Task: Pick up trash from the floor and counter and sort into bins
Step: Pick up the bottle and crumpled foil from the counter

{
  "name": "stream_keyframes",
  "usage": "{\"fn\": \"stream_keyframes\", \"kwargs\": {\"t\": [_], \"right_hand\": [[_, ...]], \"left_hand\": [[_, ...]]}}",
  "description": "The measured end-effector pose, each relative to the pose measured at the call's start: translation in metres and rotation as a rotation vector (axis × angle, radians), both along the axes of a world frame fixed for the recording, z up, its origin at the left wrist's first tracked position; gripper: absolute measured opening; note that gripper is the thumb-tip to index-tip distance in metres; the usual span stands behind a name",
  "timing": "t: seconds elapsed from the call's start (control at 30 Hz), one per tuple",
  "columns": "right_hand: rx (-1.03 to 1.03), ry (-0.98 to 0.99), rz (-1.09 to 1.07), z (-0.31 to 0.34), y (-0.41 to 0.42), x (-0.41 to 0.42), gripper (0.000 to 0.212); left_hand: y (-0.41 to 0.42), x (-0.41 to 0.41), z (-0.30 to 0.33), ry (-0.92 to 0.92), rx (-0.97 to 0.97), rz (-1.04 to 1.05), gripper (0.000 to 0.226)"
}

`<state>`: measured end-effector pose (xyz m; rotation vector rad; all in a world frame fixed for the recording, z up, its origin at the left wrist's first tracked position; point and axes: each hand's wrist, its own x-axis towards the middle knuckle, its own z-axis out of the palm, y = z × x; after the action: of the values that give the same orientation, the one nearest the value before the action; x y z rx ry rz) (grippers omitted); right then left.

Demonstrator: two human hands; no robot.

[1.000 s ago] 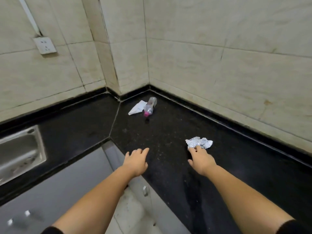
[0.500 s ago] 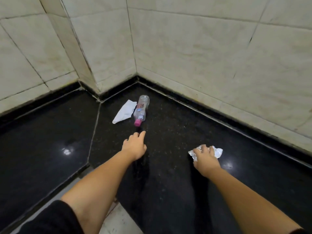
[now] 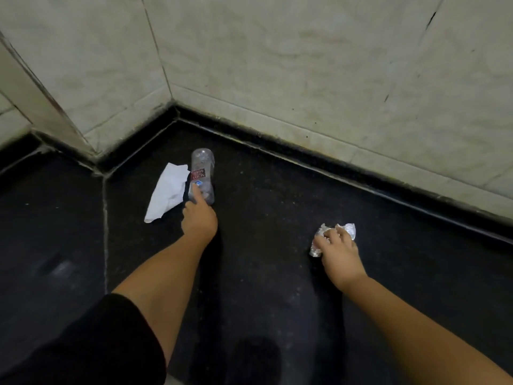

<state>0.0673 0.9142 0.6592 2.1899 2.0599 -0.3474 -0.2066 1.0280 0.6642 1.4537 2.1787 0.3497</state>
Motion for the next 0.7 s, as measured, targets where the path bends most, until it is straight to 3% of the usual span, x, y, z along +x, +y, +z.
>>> {"fn": "stream_keyframes", "kwargs": {"t": [0.17,0.3,0.43,0.53,0.63,0.7], "right_hand": [[-0.032,-0.076,-0.064,0.026,0.012,-0.024,0.042],[0.081,0.018,0.003,0.050,0.053,-0.097,0.039],[0.066,0.334,0.114,0.074,0.107,-0.205,0.061],[0.056,0.762,0.061,0.091,0.136,-0.282,0.011],[-0.036,1.032,-0.078,0.089,0.154,-0.331,0.025],[-0.055,1.056,-0.126,0.072,0.167,-0.346,0.024]], "left_hand": [[-0.005,-0.031,0.010,-0.035,0.177,-0.163,0.069],[-0.005,-0.084,0.046,-0.036,0.352,-0.177,0.069],[-0.018,-0.168,0.069,0.023,0.429,-0.088,0.072],[-0.038,-0.235,0.070,0.021,0.426,-0.016,0.072],[-0.060,-0.284,0.060,0.023,0.396,0.040,0.073],[-0.073,-0.306,0.051,0.003,0.361,0.070,0.073]]}}
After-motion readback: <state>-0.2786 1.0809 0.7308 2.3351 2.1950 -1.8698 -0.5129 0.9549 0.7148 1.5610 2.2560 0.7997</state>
